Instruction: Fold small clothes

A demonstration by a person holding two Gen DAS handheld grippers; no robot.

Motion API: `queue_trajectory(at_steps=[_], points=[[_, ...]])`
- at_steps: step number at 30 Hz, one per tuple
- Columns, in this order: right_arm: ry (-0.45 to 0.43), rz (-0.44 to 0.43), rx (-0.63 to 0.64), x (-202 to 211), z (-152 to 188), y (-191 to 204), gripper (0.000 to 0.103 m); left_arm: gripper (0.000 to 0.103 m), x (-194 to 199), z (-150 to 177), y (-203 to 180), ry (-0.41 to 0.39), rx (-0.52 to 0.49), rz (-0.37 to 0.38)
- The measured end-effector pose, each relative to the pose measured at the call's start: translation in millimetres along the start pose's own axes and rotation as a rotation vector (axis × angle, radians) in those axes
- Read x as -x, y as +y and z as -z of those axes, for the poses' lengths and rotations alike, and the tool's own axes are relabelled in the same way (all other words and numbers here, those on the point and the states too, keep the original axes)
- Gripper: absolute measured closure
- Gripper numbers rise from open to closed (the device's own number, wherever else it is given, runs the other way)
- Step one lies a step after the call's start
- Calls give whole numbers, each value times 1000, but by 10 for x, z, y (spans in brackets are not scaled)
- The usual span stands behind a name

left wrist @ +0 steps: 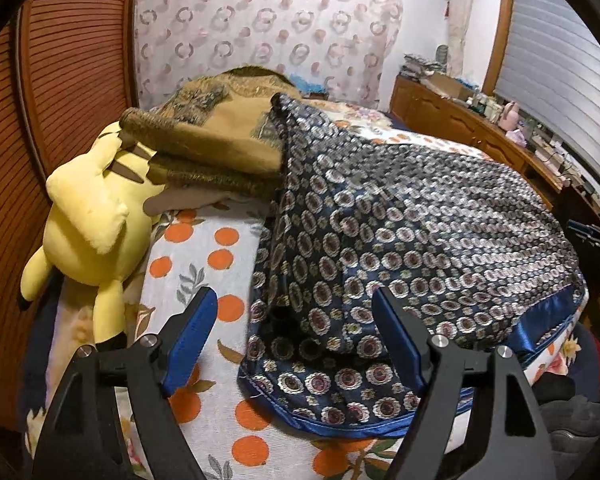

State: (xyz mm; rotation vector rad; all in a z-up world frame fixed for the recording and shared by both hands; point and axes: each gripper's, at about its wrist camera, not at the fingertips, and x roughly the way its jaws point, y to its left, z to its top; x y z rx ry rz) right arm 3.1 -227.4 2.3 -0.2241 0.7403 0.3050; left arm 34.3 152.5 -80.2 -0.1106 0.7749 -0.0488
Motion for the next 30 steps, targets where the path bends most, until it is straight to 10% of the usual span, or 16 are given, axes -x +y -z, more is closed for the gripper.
queue_trajectory(at_steps=[13, 30], points=[[123, -9, 25, -717, -42, 339, 52, 23, -95, 82, 45, 30, 14, 1], [106, 31, 12, -825, 79, 601, 24, 23, -218, 185, 164, 54, 63, 8]])
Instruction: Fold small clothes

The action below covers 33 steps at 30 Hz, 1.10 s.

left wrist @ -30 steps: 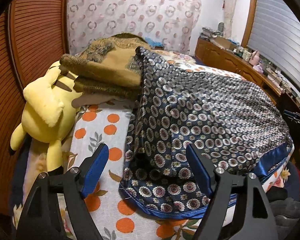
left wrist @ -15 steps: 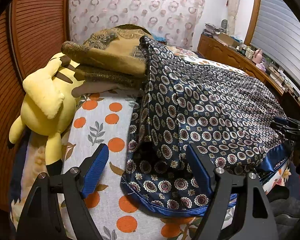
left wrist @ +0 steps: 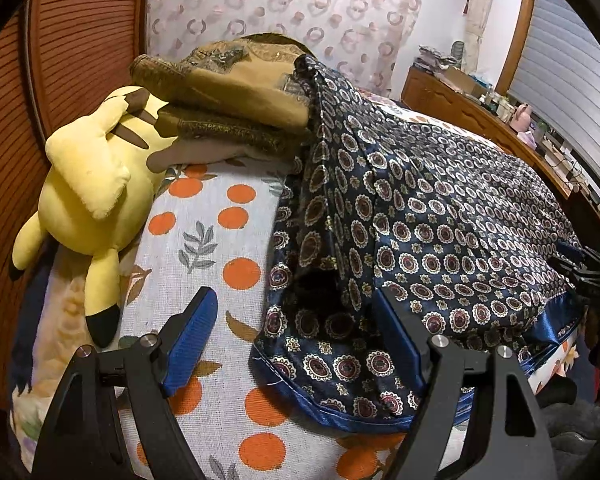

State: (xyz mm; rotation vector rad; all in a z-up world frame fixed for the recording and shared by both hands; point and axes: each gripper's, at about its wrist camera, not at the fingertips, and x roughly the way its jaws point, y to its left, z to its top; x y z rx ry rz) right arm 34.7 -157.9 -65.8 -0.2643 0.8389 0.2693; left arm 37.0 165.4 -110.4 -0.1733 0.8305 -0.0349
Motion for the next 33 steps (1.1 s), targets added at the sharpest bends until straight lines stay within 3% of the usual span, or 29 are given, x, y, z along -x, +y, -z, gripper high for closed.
queue_trajectory(at_steps=[5, 6, 7, 8, 13, 15, 17, 33], points=[[-10, -2, -3, 16, 42, 7, 17, 23, -2, -13, 2, -10, 18, 39], [-10, -2, -6, 10, 44, 6, 16, 27, -2, -17, -2, -13, 20, 48], [-10, -2, -7, 7, 46, 7, 16, 34, -3, -20, -8, -17, 19, 46], [-9, -2, -7, 7, 46, 3, 16, 52, -12, -27, -17, -13, 16, 37], [-12, -4, -7, 20, 59, -21, 15, 71, -35, -46, -58, -2, -1, 37], [-15, -11, 0, 31, 69, -34, 15, 88, -41, -43, -78, 1, -9, 57], [-19, -18, 7, 46, 84, -42, 15, 96, -24, -48, -95, -7, -9, 76], [-54, -47, -10, 274, 146, -241, 15, 99, 358, -588, -768, -180, -78, 247]])
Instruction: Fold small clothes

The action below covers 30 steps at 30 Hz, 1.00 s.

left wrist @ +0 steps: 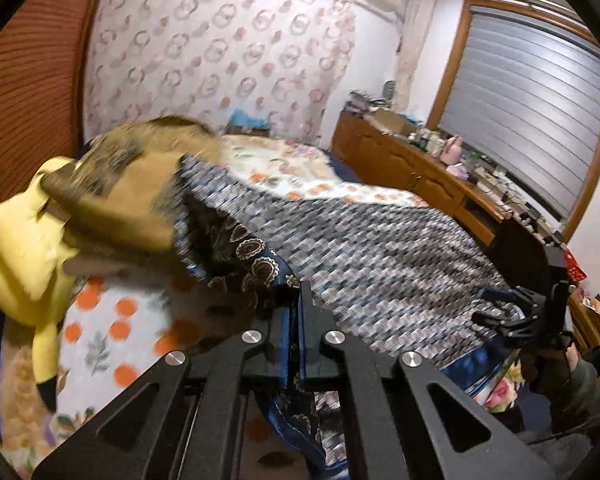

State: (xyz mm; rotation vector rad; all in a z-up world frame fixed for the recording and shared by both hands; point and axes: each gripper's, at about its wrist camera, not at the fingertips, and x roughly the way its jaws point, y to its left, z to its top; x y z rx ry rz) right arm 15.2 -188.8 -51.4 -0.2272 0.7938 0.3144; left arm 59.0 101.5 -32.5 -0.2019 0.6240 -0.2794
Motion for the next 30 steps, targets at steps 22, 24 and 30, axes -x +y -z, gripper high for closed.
queue_trajectory(at_steps=[22, 24, 30], points=[[-79, 31, -140, 618, 326, -790, 15, 100, -644, -744, -1540, -27, -198, 282], [-86, 34, -151, 651, 350, -879, 15, 100, -671, -778, -1703, -22, -222, 311], [-107, 48, -182, 800, 424, -1032, 15, 100, -754, -820, -2193, 0, -302, 383]])
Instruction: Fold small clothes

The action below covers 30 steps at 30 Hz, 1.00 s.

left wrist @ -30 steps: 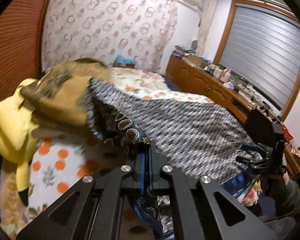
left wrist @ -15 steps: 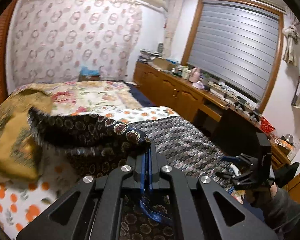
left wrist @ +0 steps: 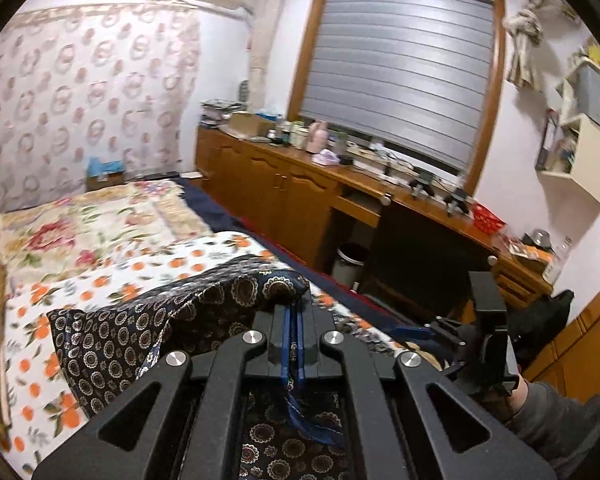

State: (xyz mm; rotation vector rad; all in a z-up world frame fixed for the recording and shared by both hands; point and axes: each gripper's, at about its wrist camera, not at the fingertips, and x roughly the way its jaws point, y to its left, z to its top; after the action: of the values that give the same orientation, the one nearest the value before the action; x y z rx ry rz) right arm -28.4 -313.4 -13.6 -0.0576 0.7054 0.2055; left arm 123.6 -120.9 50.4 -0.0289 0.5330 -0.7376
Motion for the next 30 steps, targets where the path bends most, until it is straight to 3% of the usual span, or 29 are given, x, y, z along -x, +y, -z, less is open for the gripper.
queue_trajectory(at_steps=[5, 7, 9, 13, 15, 25, 30], points=[[-9, 2, -9, 62, 49, -60, 15, 99, -276, 61, -93, 104, -36, -52], [-8, 3, -7, 30, 51, -50, 15, 91, -358, 137, -61, 146, -17, -47], [-6, 4, -5, -2, 39, -62, 15, 70, -357, 212, 24, 160, 12, -35], [-4, 4, -6, -78, 6, -48, 15, 48, -281, 319, 133, 159, 39, -67], [-5, 1, 1, -79, -23, -36, 15, 29, -201, 372, 210, 147, 57, -86], [-9, -14, 48, -250, -177, 112, 15, 25, 172, 672, 571, 118, 89, -259], [-8, -28, 94, -358, -284, 230, 15, 25, 351, 816, 737, 101, 122, -308]])
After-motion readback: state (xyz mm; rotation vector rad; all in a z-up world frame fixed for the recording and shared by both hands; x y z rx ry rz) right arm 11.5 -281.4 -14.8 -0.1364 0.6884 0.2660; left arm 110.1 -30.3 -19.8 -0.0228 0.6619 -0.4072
